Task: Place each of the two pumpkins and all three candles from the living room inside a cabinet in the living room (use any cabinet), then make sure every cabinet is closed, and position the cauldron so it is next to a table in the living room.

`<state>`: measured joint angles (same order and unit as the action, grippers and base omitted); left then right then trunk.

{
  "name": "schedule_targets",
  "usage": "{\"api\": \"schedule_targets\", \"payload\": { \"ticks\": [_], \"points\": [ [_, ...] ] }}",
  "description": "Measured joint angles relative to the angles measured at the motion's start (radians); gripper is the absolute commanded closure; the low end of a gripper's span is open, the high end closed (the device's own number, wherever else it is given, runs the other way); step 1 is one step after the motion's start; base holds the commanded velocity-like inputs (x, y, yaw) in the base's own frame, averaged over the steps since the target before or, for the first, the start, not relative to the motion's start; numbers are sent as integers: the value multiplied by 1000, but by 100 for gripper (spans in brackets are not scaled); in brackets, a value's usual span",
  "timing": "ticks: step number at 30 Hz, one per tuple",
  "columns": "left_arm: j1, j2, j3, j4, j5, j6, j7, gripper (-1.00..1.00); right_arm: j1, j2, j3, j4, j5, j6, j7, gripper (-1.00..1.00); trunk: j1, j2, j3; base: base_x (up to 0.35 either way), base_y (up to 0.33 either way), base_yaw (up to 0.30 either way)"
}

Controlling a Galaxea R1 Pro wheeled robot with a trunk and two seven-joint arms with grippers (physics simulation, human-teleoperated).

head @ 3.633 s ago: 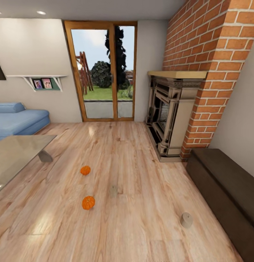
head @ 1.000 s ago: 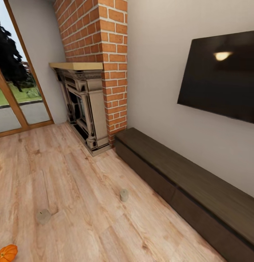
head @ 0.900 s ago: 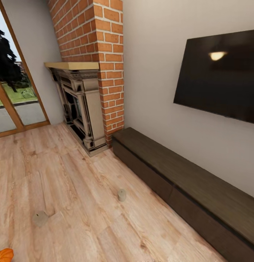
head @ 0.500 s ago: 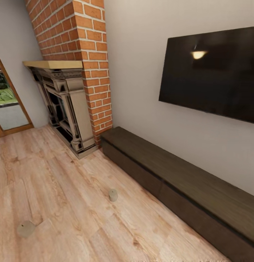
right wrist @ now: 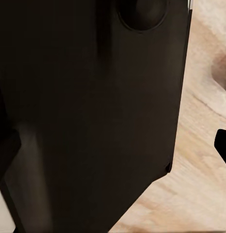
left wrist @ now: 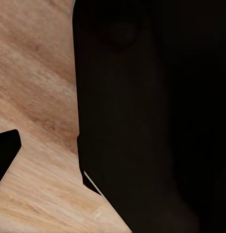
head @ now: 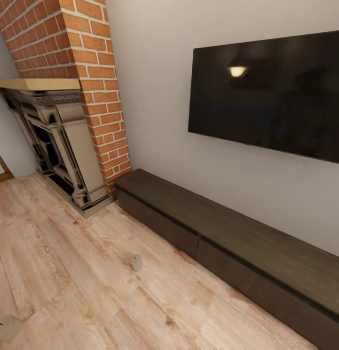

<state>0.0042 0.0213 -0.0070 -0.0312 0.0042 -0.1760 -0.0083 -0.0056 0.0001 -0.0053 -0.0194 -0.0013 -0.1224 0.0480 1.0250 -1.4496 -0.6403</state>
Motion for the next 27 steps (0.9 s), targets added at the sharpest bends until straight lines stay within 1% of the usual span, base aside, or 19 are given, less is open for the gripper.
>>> {"api": "schedule_targets", "payload": {
  "ticks": [27],
  "points": [
    [0,0,0,0,1,-14,0,-100,0,0,0,0,0,0,0,-100,0,0,-18,0,0,-271]
  ]
}}
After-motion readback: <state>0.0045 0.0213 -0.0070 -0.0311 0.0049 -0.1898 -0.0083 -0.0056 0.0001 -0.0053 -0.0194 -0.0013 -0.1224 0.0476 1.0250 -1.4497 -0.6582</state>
